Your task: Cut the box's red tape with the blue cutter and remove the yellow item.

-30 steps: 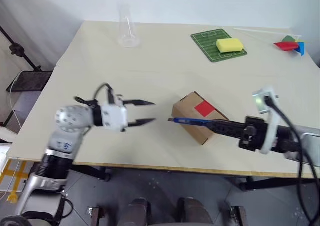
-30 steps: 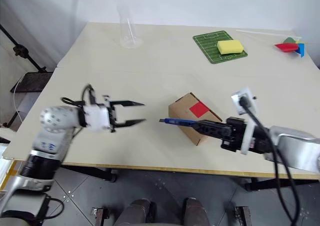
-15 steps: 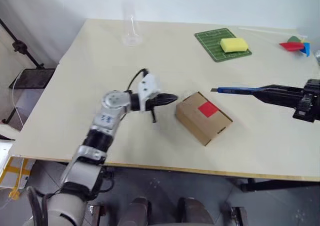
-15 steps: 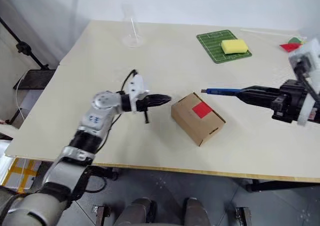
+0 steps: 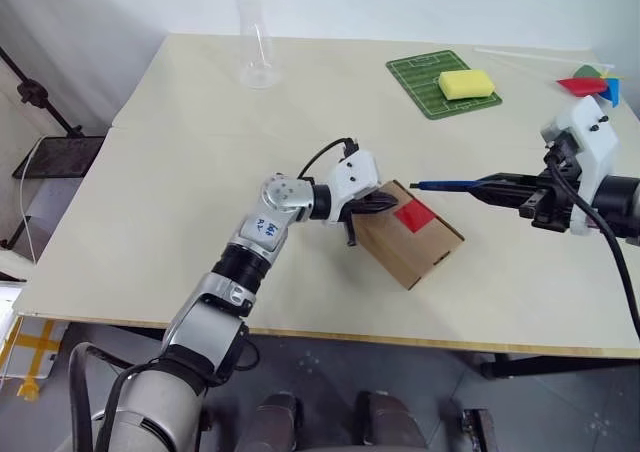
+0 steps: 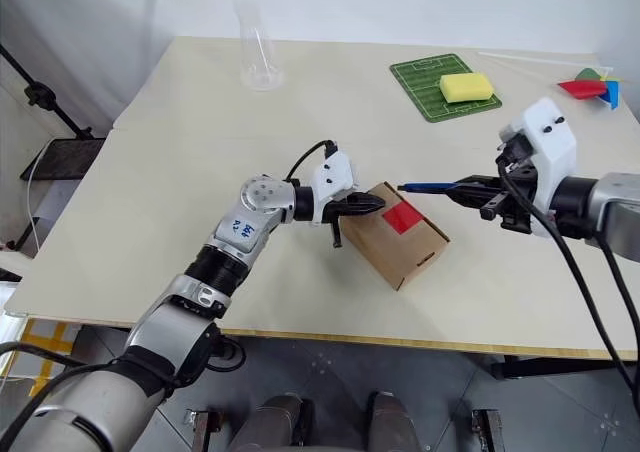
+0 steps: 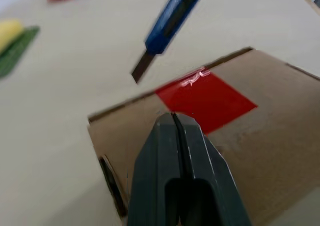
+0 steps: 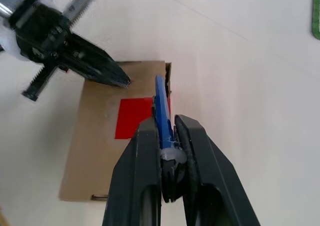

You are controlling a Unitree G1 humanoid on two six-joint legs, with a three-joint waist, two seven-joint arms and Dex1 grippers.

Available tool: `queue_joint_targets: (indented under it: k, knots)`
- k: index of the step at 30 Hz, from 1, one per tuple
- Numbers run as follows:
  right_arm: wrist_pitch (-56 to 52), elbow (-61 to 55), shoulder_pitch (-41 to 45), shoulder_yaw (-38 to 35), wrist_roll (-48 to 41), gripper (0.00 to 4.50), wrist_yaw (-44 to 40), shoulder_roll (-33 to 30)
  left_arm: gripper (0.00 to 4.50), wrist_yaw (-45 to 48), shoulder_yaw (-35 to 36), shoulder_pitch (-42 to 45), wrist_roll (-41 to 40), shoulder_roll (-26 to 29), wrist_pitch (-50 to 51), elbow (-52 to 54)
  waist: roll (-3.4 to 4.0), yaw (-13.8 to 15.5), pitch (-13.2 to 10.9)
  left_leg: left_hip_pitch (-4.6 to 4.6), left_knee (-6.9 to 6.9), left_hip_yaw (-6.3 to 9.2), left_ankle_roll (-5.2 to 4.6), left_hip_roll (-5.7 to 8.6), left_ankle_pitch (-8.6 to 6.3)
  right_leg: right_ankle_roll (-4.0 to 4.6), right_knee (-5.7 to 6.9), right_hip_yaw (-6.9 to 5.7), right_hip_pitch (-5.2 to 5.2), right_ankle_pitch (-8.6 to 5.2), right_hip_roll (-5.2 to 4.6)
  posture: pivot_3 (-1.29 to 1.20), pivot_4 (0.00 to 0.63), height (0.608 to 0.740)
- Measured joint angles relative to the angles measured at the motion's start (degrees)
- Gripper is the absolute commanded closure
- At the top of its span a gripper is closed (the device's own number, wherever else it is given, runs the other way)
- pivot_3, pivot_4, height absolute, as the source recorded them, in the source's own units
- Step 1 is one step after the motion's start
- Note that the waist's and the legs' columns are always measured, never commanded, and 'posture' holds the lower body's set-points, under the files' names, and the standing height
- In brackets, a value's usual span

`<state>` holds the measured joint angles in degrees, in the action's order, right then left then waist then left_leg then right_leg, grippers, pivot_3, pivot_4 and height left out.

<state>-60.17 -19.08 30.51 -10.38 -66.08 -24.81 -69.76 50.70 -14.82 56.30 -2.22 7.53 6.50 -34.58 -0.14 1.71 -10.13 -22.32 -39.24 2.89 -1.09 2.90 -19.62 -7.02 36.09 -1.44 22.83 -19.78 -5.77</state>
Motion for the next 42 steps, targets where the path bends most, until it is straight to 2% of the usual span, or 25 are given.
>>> queue_joint_targets:
  k: [9,21,37,42]
  knots:
    - [-0.5,-1.1,0.1,0.0,4.9,4.35,-0.8,3.4,4.50,0.1,0.3,0.0,0.0,0.0,7.0,3.2,0.01,0.0,0.0,0.02,-0.01,0.02,0.00,0.00,0.00,0.00,0.06,0.03,0.00,0.00,-0.02,0.00,0.150,0.740]
    - [-1.2,-1.8,-0.8,0.4,10.7,4.35,-2.2,6.6,4.50,0.3,0.1,-0.9,0.2,0.2,8.1,5.1,0.01,0.0,0.0,0.05,-0.13,0.02,0.00,0.08,0.00,0.00,0.36,0.03,0.06,0.00,-0.03,0.00,0.150,0.740]
    - [-1.9,-1.9,-2.2,0.4,15.1,4.35,-6.4,7.2,4.50,0.2,0.0,-2.2,0.5,0.5,9.1,7.2,0.01,-0.1,0.0,0.04,-0.46,0.02,0.00,0.10,0.00,0.00,0.68,0.21,0.07,0.00,-0.04,0.00,0.150,0.740]
    - [-5.6,-1.3,0.1,0.6,15.0,4.35,-8.1,6.5,4.50,0.2,-0.9,-2.2,1.1,0.6,9.5,7.4,0.01,-0.1,0.0,0.04,-0.52,0.02,0.00,0.11,0.00,0.00,0.73,0.23,0.06,0.00,-0.08,0.00,0.150,0.740]
